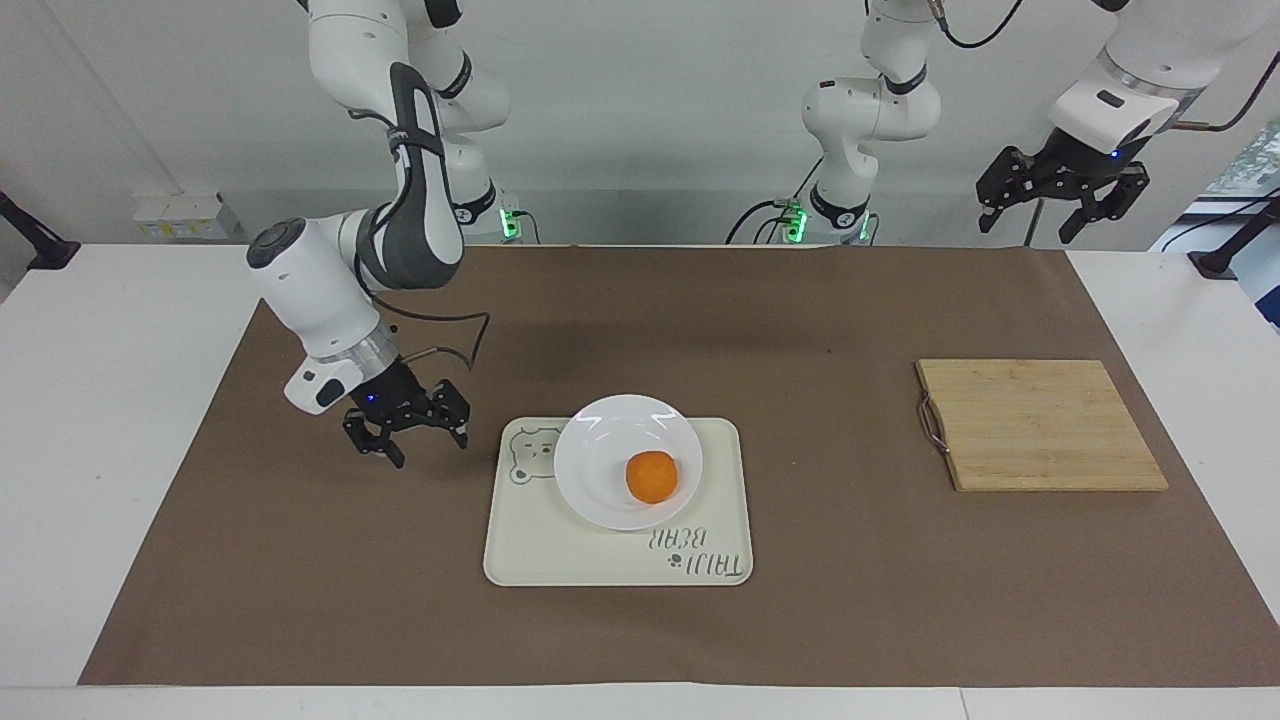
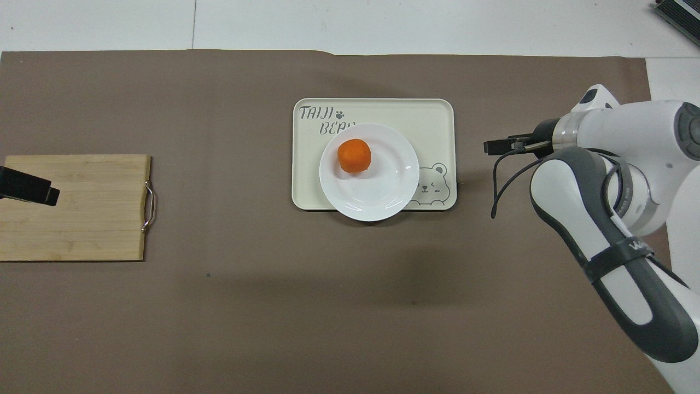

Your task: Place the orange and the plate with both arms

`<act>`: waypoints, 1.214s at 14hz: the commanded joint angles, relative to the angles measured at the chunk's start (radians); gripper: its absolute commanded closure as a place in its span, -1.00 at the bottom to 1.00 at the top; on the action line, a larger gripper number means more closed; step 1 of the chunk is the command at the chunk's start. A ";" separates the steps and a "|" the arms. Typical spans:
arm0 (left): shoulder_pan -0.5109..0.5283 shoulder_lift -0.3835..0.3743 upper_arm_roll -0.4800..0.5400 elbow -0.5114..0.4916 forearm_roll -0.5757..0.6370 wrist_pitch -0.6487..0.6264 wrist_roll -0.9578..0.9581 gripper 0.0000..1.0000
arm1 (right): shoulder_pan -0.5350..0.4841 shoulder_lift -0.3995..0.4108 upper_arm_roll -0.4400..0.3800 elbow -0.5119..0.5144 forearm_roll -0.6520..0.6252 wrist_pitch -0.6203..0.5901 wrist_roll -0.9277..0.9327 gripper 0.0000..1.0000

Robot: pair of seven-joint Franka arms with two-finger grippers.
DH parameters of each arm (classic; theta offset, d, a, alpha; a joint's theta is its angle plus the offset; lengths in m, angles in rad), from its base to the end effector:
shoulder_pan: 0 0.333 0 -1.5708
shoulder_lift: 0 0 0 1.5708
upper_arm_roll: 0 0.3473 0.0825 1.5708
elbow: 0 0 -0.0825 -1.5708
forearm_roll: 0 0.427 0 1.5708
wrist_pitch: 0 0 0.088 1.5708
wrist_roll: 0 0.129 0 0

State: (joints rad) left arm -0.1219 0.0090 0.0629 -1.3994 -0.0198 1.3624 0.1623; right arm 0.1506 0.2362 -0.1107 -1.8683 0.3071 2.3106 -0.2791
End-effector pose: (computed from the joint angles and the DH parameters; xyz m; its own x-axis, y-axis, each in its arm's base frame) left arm 0.5744 -0.0370 0.6971 0.9738 -0.2234 -0.0423 -0.2224 -0.9746 0.0261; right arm 0.6832 0.0420 0.3990 0.9635 0.1144 0.2419 0.1595 -0.9714 -0.1759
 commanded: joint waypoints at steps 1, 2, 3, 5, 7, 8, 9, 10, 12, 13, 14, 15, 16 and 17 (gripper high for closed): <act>0.014 -0.004 -0.008 0.008 -0.009 -0.017 0.013 -1.00 | -0.008 -0.040 0.006 0.055 -0.126 -0.144 0.160 -1.00; 0.014 -0.004 -0.008 0.008 -0.009 -0.017 0.013 -1.00 | -0.008 -0.052 0.006 0.075 -0.176 -0.205 0.225 -1.00; 0.014 -0.004 -0.008 0.008 -0.009 -0.017 0.013 -1.00 | -0.008 -0.066 0.008 0.098 -0.222 -0.264 0.268 -1.00; 0.014 -0.004 -0.008 0.008 -0.009 -0.017 0.013 -1.00 | -0.008 -0.089 0.006 0.130 -0.250 -0.365 0.329 -1.00; 0.014 -0.004 -0.008 0.008 -0.009 -0.017 0.013 -1.00 | -0.017 -0.122 0.005 0.139 -0.252 -0.428 0.339 -1.00; 0.014 -0.004 -0.008 0.008 -0.009 -0.017 0.013 -1.00 | -0.023 -0.141 0.005 0.139 -0.256 -0.450 0.339 -1.00; 0.014 -0.004 -0.008 0.008 -0.009 -0.017 0.013 -1.00 | -0.026 -0.158 0.006 0.139 -0.270 -0.474 0.339 -1.00; 0.014 -0.004 -0.008 0.008 -0.009 -0.017 0.013 -1.00 | -0.026 -0.175 0.005 0.139 -0.287 -0.497 0.339 -1.00; 0.014 -0.004 -0.008 0.008 -0.009 -0.017 0.013 -1.00 | -0.026 -0.198 0.005 0.161 -0.299 -0.552 0.340 -1.00; 0.014 -0.004 -0.008 0.008 -0.009 -0.017 0.013 -1.00 | -0.026 -0.202 0.005 0.178 -0.301 -0.583 0.340 -1.00; 0.014 -0.004 -0.008 0.008 -0.009 -0.017 0.013 -1.00 | -0.028 -0.205 -0.001 0.201 -0.301 -0.618 0.340 -1.00; 0.014 -0.004 -0.008 0.008 -0.009 -0.017 0.013 -1.00 | -0.034 -0.209 -0.007 0.227 -0.306 -0.650 0.339 -1.00; 0.014 -0.004 -0.008 0.008 -0.009 -0.017 0.013 -1.00 | -0.036 -0.210 -0.007 0.247 -0.313 -0.683 0.339 -1.00; 0.014 -0.004 -0.008 0.008 -0.009 -0.017 0.013 -1.00 | -0.034 -0.216 -0.007 0.261 -0.316 -0.709 0.339 -1.00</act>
State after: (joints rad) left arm -0.1218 0.0090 0.0629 -1.3994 -0.0198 1.3623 0.1623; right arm 0.1260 0.0213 -0.1229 -1.6496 0.0192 1.6561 0.0361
